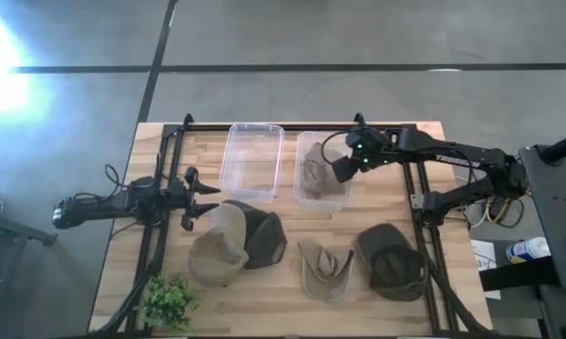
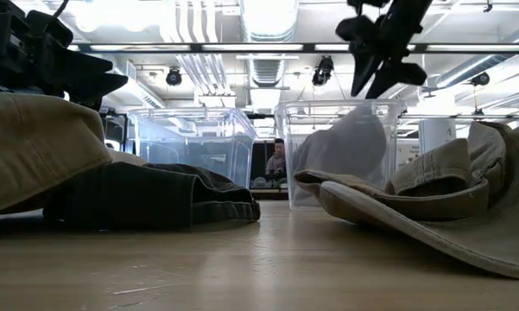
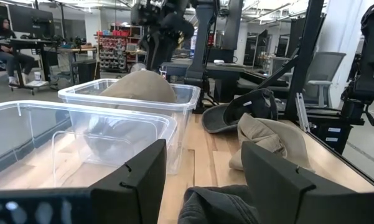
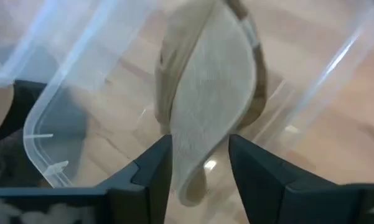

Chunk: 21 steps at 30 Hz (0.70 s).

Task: Pick & Place hat
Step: Put the bottom brown cap into the right transparent bin, then put the right brown cap into the right transparent bin

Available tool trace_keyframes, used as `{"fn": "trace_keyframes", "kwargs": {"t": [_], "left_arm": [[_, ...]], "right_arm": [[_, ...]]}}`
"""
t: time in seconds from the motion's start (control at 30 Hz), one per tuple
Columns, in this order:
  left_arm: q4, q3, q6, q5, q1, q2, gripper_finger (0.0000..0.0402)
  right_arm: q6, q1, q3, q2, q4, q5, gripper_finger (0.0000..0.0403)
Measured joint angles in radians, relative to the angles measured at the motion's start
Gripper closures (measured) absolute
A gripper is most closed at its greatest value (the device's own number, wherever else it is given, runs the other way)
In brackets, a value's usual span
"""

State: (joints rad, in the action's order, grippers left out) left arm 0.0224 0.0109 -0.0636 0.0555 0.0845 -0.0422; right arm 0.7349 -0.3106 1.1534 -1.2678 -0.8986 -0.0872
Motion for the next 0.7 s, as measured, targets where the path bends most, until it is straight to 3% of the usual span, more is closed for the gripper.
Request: {"fn": "trace_keyframes", "kwargs": {"t": [0.27, 0.53, 0.7], "left_arm": [[0.068, 0.0, -0.11, -0.017, 0.0, 0.0, 0.02], [0.066, 0.0, -0.088, -0.021, 0.0, 0.0, 0.02], [0.065, 0.0, -0.076, -0.022, 0.0, 0.0, 0.02]], "right_arm": [[-0.047, 0.064, 0.001, 0.125, 0.044, -0.027, 0.023], [0.158, 0.154, 0.001, 0.174, -0.27, 0.2, 0.0234], [0.291, 0.295, -0.015, 0.17, -0.361, 0.329, 0.0231]]}}
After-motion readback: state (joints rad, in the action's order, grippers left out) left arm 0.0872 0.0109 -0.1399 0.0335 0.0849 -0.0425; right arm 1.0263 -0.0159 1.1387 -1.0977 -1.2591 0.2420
